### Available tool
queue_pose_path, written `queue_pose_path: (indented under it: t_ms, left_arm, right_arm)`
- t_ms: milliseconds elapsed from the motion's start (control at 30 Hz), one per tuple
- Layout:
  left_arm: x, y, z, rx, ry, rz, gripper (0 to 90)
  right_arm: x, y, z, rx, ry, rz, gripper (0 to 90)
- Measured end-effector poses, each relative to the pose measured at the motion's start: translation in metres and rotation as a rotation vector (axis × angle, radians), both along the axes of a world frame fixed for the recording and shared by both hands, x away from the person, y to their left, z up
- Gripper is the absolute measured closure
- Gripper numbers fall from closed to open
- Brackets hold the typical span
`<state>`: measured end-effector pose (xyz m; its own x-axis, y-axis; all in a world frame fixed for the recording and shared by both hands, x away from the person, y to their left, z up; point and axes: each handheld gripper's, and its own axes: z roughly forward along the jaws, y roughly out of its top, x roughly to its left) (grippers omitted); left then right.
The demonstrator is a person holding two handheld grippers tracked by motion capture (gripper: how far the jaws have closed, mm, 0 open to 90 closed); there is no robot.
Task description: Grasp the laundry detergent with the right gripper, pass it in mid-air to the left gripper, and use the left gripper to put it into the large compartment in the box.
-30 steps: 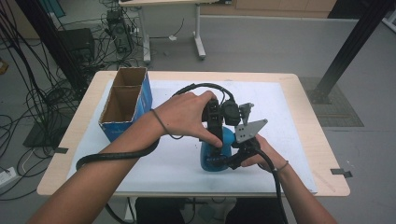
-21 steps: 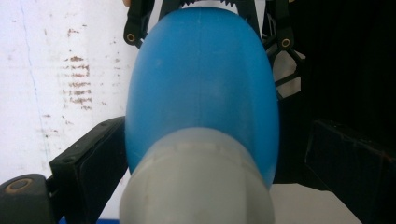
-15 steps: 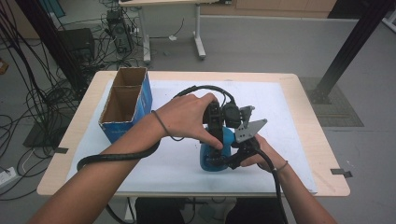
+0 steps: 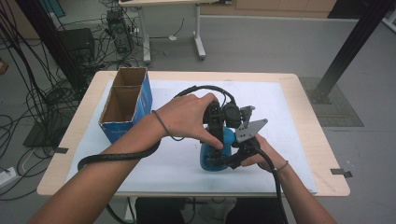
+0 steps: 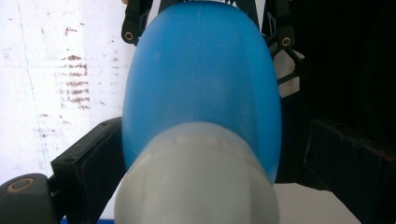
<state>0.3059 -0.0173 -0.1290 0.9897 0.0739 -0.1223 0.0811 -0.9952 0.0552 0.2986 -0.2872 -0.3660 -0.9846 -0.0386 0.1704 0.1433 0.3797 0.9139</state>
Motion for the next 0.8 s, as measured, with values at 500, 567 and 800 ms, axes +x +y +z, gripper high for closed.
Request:
queue_pose_path:
  t_ms: [500,567,800]
  left_arm:
    - [-0.0002,0.0016,0.0016,-0.003,-0.007,0.005,7.8]
    - [0.0000,0.0015,0.0019,-0.001,-0.005,0.003,7.8]
    - [0.0003,0.0034,0.0028,-0.004,-0.006,0.005,7.8]
  right_arm:
    - [0.0003,0.0006,-0.0014,0.000,0.002,-0.003,41.7]
    - [0.0005,0.0010,-0.0014,-0.003,0.002,-0.003,41.7]
    - [0.0006,0.0019,-0.0015,-0.001,0.002,0.000,41.7]
